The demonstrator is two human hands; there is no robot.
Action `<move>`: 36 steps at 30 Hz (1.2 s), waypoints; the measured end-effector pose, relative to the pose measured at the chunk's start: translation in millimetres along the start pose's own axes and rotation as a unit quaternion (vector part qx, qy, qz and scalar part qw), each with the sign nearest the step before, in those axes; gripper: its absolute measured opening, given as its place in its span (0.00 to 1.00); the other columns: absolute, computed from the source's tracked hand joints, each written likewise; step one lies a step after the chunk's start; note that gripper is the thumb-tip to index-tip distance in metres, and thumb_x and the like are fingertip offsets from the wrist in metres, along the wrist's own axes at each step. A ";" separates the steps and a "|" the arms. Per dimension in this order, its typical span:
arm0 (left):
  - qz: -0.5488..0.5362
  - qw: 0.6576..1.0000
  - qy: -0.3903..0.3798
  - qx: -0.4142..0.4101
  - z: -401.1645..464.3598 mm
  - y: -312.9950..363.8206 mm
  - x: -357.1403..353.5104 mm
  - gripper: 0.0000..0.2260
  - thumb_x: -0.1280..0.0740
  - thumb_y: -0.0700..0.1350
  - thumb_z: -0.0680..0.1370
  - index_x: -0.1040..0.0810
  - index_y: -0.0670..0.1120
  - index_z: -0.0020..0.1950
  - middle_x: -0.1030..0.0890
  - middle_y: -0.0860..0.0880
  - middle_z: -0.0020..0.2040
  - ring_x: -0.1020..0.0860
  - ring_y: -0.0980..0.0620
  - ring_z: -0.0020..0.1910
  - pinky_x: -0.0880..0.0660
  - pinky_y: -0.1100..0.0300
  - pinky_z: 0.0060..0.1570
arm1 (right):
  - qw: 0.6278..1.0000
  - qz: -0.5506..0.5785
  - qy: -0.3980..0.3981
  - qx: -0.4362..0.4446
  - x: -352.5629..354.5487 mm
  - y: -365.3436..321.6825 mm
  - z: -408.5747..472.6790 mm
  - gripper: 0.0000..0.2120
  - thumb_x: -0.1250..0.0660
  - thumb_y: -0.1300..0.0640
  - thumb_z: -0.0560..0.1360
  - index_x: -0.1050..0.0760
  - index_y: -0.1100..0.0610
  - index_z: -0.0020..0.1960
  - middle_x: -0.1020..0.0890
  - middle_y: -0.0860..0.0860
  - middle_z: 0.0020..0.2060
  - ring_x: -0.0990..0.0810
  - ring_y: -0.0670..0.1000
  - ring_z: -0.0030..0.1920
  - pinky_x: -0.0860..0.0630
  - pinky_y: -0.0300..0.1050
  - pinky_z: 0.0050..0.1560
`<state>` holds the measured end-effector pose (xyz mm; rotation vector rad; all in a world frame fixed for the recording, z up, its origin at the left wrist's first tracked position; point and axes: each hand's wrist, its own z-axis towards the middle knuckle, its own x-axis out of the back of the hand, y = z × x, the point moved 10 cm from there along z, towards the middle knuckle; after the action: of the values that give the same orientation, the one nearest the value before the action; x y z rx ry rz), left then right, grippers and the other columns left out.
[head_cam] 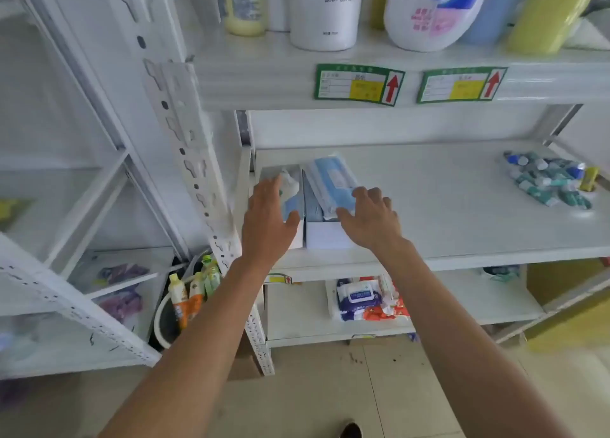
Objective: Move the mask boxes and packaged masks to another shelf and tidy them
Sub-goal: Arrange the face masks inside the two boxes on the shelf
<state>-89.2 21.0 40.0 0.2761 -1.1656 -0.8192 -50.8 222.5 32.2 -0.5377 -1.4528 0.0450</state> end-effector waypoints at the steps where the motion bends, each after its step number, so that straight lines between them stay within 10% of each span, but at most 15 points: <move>1: -0.006 1.000 -0.005 0.018 3.2 -4.6 -6.7 0.31 0.30 0.46 0.77 0.39 0.49 0.77 0.33 0.46 0.74 0.29 0.42 0.69 0.24 0.43 0.60 | 1.000 0.013 0.006 -0.005 -0.2 4.0 7.6 0.25 0.40 0.45 0.80 0.35 0.56 0.72 0.30 0.58 0.66 0.30 0.62 0.64 0.31 0.56 0.59; 15: 0.100 0.992 -0.004 0.076 28.8 -38.7 -27.5 0.23 0.30 0.41 0.77 0.27 0.51 0.71 0.20 0.48 0.64 0.18 0.39 0.54 0.19 0.44 0.47 | 0.974 0.176 -0.112 -0.084 -38.1 38.8 103.8 0.29 0.28 0.47 0.73 0.33 0.61 0.66 0.24 0.59 0.59 0.22 0.61 0.54 0.22 0.53 0.52; 26: 0.118 0.991 0.064 0.002 51.1 -24.2 -1.9 0.22 0.28 0.37 0.75 0.26 0.46 0.69 0.19 0.47 0.63 0.17 0.41 0.50 0.20 0.50 0.43 | 0.935 0.282 0.087 -0.198 26.9 137.0 116.8 0.34 0.25 0.52 0.71 0.32 0.56 0.73 0.20 0.59 0.64 0.20 0.60 0.60 0.21 0.52 0.60; 36: 0.111 0.979 0.111 -0.128 56.1 37.2 -20.5 0.28 0.26 0.31 0.68 0.23 0.42 0.69 0.18 0.44 0.64 0.17 0.42 0.54 0.19 0.51 0.50 | 0.957 0.189 -0.110 -0.188 -86.9 137.3 70.2 0.32 0.29 0.48 0.77 0.36 0.61 0.73 0.23 0.60 0.62 0.22 0.60 0.56 0.28 0.44 0.48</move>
<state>-126.5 72.7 70.0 0.0210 -0.8522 -0.7115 -89.5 335.8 -98.2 -1.1506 -1.5657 0.1354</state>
